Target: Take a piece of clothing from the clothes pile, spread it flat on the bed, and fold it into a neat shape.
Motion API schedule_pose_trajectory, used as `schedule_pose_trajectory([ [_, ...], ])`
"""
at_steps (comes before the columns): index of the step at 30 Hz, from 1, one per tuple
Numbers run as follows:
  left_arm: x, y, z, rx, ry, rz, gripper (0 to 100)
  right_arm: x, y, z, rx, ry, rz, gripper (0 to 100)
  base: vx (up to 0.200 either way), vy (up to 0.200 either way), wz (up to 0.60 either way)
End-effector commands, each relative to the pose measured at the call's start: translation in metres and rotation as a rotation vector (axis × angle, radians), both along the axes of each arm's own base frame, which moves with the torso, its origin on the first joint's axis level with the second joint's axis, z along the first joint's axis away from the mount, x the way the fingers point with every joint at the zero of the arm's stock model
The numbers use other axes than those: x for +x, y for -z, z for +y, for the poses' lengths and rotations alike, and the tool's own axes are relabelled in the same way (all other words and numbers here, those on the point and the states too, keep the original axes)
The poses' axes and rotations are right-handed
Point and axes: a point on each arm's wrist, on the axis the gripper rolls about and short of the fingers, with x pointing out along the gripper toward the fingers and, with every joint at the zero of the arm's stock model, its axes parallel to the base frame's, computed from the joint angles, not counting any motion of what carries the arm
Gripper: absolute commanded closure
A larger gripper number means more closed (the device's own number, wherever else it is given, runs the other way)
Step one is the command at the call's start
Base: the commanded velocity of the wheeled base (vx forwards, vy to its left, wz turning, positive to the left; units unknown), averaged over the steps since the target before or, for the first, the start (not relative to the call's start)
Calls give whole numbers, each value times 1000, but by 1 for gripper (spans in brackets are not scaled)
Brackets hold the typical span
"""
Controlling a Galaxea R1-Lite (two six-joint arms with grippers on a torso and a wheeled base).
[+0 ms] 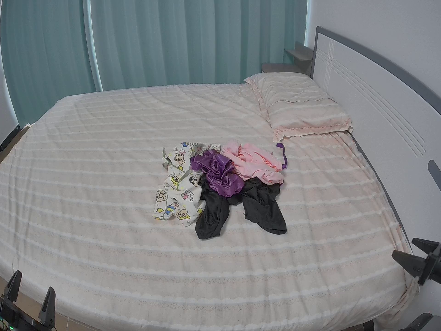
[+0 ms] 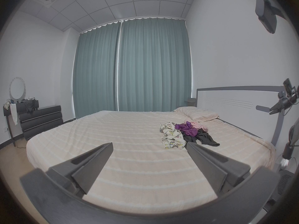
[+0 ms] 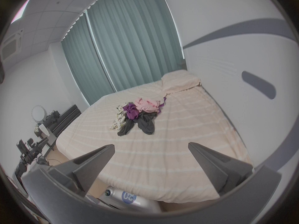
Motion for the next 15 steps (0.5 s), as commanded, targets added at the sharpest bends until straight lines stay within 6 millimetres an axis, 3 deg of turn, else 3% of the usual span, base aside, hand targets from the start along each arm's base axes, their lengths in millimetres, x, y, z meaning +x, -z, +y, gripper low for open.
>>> schedule_pose_trajectory([
  [1,0,5,0,0,0,-1,0,106,29,22,100,-61,273,0,0,0,0],
  [15,0,5,0,0,-2,1,0,217,82,61,193,47,382,0,0,0,0],
])
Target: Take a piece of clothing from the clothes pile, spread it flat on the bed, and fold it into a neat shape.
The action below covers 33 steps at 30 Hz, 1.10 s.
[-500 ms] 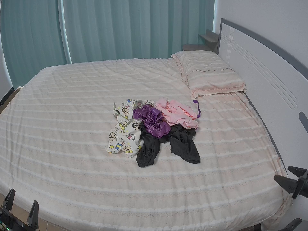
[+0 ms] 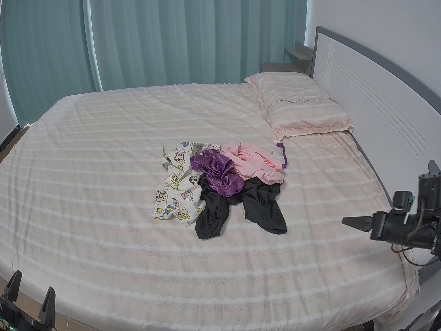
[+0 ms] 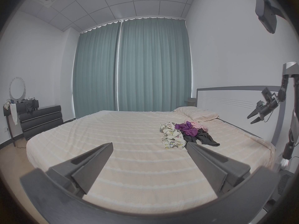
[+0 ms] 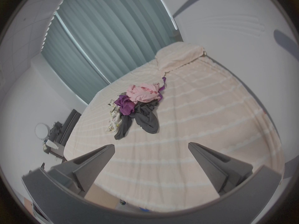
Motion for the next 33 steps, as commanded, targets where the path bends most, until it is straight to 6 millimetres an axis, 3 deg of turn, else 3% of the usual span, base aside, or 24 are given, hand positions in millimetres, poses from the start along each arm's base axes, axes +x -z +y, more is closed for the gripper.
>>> schedule_pose_trajectory([
  [1,0,5,0,0,-2,1,0,81,56,34,36,45,148,0,0,0,0],
  [2,0,5,0,0,0,1,0,96,62,44,67,69,148,0,0,0,0],
  [12,0,5,0,0,-2,-1,0,154,113,89,96,164,146,0,0,0,0],
  [24,0,5,0,0,0,-1,0,195,161,112,57,172,143,0,0,0,0],
  [33,0,5,0,0,0,-1,0,206,157,128,50,128,110,0,0,0,0],
])
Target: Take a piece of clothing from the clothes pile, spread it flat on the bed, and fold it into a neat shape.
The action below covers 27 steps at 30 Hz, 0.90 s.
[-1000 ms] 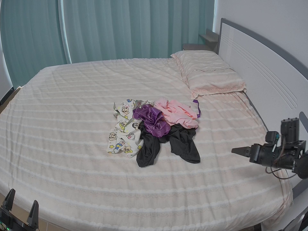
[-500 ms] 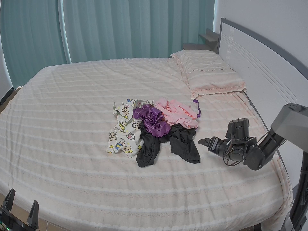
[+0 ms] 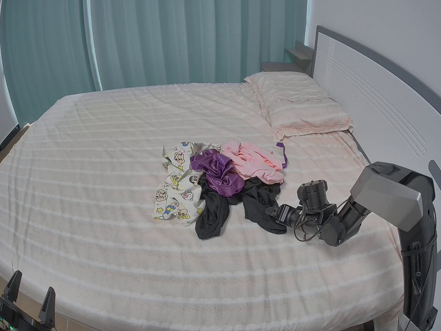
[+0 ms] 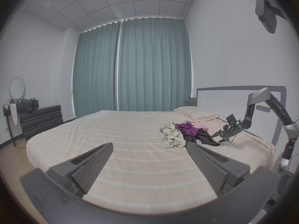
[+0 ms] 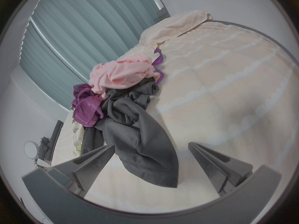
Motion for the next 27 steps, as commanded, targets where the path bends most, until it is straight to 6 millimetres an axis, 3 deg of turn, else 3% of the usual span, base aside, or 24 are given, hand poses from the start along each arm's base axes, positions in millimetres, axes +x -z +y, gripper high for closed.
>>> schedule_pose_trajectory([
  [1,0,5,0,-1,-2,-1,0,5,6,12,-9,-27,-2,0,0,0,0],
  [6,0,5,0,-1,0,-1,0,2,21,38,-23,-86,7,0,0,0,0],
  [10,0,5,0,-1,0,1,0,10,14,50,-22,-78,-41,0,0,0,0],
  [11,0,5,0,-1,0,1,0,10,13,51,-23,-78,-40,100,0,0,0],
  [16,0,5,0,-1,-2,-1,0,8,6,47,-32,-73,-22,100,0,0,0],
  [21,0,5,0,-1,-2,1,0,-1,3,26,-39,-36,14,100,0,0,0],
  [27,0,5,0,-1,-2,-1,0,-27,-20,4,49,25,20,100,0,0,0],
])
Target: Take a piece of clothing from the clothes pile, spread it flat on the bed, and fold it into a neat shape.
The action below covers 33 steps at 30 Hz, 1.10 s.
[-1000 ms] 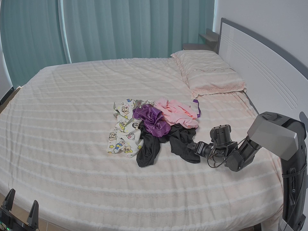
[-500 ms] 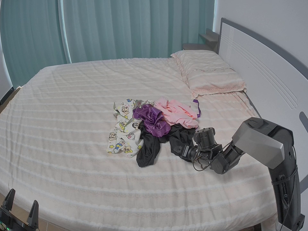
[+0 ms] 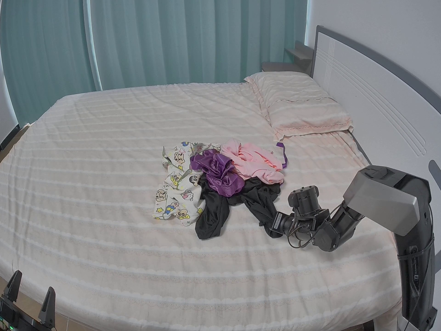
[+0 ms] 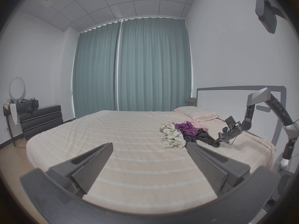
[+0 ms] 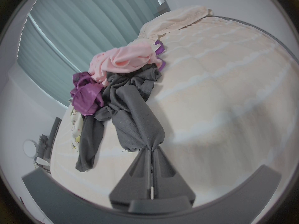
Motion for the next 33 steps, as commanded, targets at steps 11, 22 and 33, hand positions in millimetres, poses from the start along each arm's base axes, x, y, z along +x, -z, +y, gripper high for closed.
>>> schedule_pose_trajectory([
  [11,0,5,0,0,-1,-1,0,-86,-46,-35,229,41,-92,100,0,0,0],
  [22,0,5,0,14,8,0,0,-107,-42,-45,305,55,-98,100,0,0,0],
  [33,-9,-35,-1,-55,69,-146,0,-114,-27,-46,328,47,-112,100,0,0,0],
])
